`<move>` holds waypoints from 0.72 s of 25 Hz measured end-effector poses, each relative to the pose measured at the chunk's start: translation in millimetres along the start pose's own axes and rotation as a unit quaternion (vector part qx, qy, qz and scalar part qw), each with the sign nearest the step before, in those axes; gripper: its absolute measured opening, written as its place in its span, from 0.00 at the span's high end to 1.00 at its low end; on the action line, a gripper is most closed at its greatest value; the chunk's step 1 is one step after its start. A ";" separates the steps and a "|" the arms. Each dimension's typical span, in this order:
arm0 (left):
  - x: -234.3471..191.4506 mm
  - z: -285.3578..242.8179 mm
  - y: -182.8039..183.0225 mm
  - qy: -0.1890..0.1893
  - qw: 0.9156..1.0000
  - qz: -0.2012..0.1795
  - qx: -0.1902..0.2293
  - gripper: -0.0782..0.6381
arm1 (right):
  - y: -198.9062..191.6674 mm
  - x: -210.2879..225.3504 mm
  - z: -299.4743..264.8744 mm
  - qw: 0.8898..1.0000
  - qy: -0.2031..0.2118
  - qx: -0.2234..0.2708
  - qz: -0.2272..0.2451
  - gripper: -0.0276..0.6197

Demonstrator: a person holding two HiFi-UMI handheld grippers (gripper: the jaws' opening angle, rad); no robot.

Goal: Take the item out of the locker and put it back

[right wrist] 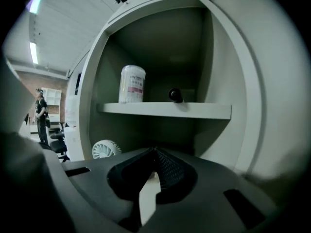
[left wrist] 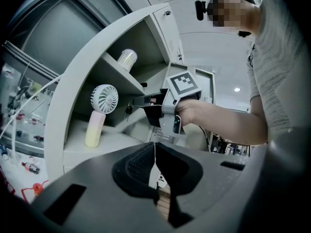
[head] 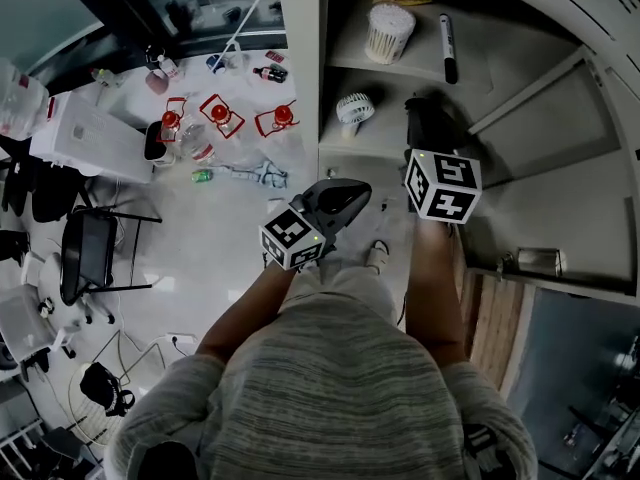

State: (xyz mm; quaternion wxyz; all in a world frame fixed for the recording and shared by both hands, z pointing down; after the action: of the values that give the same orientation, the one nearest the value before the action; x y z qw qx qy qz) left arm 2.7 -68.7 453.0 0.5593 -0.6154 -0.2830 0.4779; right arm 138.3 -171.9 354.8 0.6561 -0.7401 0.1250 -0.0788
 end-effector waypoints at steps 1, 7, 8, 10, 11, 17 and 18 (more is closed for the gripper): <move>0.5 -0.8 -0.4 0.000 1.000 0.000 0.001 0.88 | 4.1 0.9 3.6 1.000 0.010 0.005 -0.012 0.91; 0.8 -2.1 1.7 -0.006 1.000 -0.001 0.003 0.88 | 25.2 1.6 24.6 0.997 0.041 0.034 -0.063 0.91; 1.2 -3.2 1.7 -0.006 1.000 0.000 0.006 0.88 | 27.5 2.4 26.8 0.997 0.041 0.035 -0.062 0.91; 1.9 -5.1 1.8 -0.007 1.000 0.003 0.010 0.88 | 31.6 3.6 29.6 0.997 0.040 0.037 -0.059 0.91; 2.2 -5.7 2.3 -0.007 1.000 0.003 0.011 0.88 | 33.6 3.9 30.5 0.997 0.040 0.039 -0.059 0.91; 1.3 -7.1 4.3 -0.006 1.000 0.008 0.016 0.88 | 38.1 4.9 31.3 0.996 0.044 0.039 -0.065 0.91; 0.2 -6.8 4.2 -0.004 1.000 0.009 0.017 0.88 | 37.0 4.8 30.1 0.996 0.045 0.037 -0.065 0.91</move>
State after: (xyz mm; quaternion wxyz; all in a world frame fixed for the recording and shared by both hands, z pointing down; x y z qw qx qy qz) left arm 8.1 -72.3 448.4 0.5644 -0.6062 -0.2718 0.4900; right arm 148.3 -148.6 314.1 0.6702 -0.7176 0.1032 -0.1588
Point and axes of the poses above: the fingertips, and each gripper's own axes: z backward along the fingers, x to its right, y out of its top, the point moved 6 cm from there along z, backward along the fingers, and after that the axes turned 7 degrees about x, right-handed, at the moved point
